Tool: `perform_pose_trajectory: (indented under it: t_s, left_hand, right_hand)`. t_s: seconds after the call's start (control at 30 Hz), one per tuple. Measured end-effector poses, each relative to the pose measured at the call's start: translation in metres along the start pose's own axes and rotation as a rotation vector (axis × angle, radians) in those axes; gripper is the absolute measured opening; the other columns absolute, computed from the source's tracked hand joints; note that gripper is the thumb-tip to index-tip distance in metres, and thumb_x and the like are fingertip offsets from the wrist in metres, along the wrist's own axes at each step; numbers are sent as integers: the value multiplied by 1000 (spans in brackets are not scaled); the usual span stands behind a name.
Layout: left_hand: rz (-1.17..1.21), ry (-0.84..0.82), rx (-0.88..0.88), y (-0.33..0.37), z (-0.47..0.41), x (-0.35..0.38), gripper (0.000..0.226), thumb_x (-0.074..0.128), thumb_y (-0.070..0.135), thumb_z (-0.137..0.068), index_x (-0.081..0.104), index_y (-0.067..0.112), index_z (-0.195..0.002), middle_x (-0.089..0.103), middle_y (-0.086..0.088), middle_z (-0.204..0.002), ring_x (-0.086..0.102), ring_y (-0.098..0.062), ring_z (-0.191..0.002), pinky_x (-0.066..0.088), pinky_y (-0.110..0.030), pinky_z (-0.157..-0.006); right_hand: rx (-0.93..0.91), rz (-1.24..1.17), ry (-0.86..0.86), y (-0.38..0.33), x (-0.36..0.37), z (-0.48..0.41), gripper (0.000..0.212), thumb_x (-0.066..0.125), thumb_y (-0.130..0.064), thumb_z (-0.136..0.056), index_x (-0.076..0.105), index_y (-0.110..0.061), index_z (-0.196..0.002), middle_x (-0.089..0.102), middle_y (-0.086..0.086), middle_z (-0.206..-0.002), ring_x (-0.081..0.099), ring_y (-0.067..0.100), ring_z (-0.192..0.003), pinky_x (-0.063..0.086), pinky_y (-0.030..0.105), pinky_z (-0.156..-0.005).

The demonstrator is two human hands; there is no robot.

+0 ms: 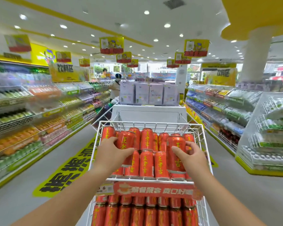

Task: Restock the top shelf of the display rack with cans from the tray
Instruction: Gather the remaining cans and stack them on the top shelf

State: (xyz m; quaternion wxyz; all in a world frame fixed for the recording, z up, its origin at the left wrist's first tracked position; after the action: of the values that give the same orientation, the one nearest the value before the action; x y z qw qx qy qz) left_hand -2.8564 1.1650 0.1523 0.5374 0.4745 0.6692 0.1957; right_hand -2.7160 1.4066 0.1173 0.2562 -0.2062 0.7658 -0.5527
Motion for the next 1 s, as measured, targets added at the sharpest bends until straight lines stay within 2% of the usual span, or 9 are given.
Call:
perform_pose_trajectory:
  t_s: [0.1,0.2,0.27,0.37,0.43,0.53,0.67,0.93,1.0]
  left_hand:
    - [14,32,-16,-8,-24,0,28,87,41,-69,63,27,-76,67,0,-80,61,-13,-70,50,-29,-62]
    - [-5,62,-28,-13,-46,9,30,85,38,-70,67,14,-71,67,-6,-65,64,-20,-63,51,-39,-62]
    - [-17,78,-48,-17,-60,16,34,84,36,-72,56,20,-63,61,-3,-62,58,-15,-59,49,-37,-65]
    - [-26,103,-52,-23,-83,26,35,84,38,-72,65,9,-69,66,-10,-64,62,-22,-61,50,-38,-61]
    - [-24,106,-59,-28,-94,31,34,83,38,-72,67,8,-70,64,-6,-61,60,-18,-56,46,-33,-54]
    - [-16,121,-50,-37,-112,41,34,81,40,-71,63,11,-65,61,-2,-57,57,-16,-53,45,-33,-52]
    - [-65,134,-45,-48,-127,51,35,78,46,-71,65,14,-68,65,-2,-61,63,-19,-61,49,-36,-56]
    - [-105,131,-38,-62,-138,58,37,79,41,-75,56,15,-63,61,-1,-59,59,-18,-57,39,-32,-51]
    - [-102,142,-18,-64,-139,60,38,80,41,-75,53,17,-63,58,0,-60,57,-18,-58,35,-32,-50]
  right_hand:
    - [-11,20,-20,5,16,-28,72,82,-63,-65,62,-30,-126,68,-2,-121,66,19,-109,54,48,-98]
    - [-6,11,-16,12,30,-59,86,78,-71,-51,65,-30,-124,70,-3,-116,67,21,-107,54,49,-97]
    - [-14,2,-21,19,38,-79,88,77,-72,-48,66,-28,-124,71,-3,-114,67,21,-107,54,49,-98]
    - [2,-20,-56,28,51,-105,75,84,-61,-61,66,-27,-126,72,-2,-116,68,21,-107,53,49,-99]
    - [13,-12,-74,38,59,-122,69,86,-50,-71,64,-22,-130,70,0,-119,66,22,-110,52,48,-101]
    - [26,-10,-71,50,69,-142,75,84,-58,-65,67,-20,-127,73,-1,-114,68,20,-105,54,47,-98]
    - [43,-8,-78,54,77,-157,31,84,-40,-78,65,-28,-100,70,-10,-95,66,9,-89,51,36,-88]
    - [90,39,-106,54,87,-151,51,86,-44,-74,69,-21,-117,73,-9,-105,69,12,-100,55,43,-98]
    - [93,31,-98,55,89,-153,67,85,-57,-64,67,-21,-118,72,-7,-110,68,14,-103,55,44,-98]
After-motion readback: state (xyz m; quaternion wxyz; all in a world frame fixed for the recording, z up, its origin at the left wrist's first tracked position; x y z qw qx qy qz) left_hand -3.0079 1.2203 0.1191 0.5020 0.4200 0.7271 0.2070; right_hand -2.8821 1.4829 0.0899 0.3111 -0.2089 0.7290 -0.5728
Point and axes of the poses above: each hand's wrist, its own z-axis away from the middle knuckle, its own x-axis out of the palm, y = z × x, the point moved 3 cm from there along -z, towards the middle knuckle
